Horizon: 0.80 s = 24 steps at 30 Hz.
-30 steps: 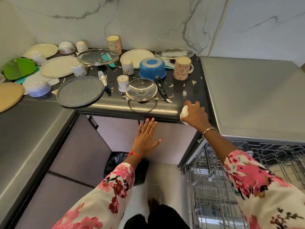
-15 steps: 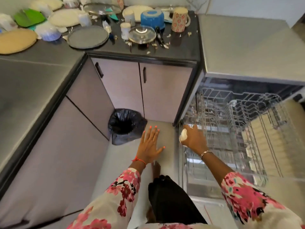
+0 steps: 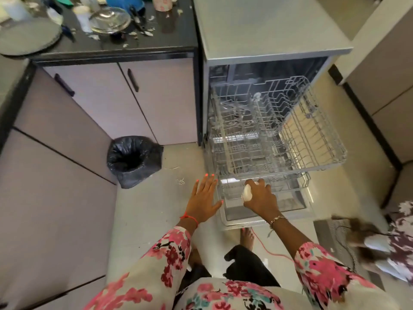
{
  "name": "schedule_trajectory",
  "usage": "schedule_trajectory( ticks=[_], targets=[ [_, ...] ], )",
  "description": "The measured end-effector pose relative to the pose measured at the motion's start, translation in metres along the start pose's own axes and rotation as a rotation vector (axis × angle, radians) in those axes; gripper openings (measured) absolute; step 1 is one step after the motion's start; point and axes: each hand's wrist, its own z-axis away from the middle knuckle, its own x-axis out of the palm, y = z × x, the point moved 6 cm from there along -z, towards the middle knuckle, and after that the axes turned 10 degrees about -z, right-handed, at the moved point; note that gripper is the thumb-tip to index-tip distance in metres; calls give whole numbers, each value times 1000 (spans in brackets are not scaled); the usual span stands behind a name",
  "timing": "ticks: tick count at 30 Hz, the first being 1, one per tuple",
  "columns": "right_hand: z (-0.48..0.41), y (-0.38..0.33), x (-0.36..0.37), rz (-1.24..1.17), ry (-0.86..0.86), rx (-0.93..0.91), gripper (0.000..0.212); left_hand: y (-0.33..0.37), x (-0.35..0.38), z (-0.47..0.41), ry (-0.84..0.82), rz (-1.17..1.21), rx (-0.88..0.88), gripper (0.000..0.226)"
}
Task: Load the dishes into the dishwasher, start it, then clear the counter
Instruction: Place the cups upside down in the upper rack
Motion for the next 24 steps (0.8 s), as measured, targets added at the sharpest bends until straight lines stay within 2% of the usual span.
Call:
schedule_trajectory(
  ticks=[5,11,14,24],
  targets=[
    [-25,48,-31,0,2,7,59,41,-3,-42,-9,13,13,70],
    [-91,87,-81,41,-6,-103,76,83,3,-102,-57,21,-57,69],
    [-126,101,-97,35,-8,-154,76,101,12,-128,-96,-2,-63,66],
    [-222,125,-64,175,-137,-348,76,128,64,-183,-276,-1,-108,56]
  ],
)
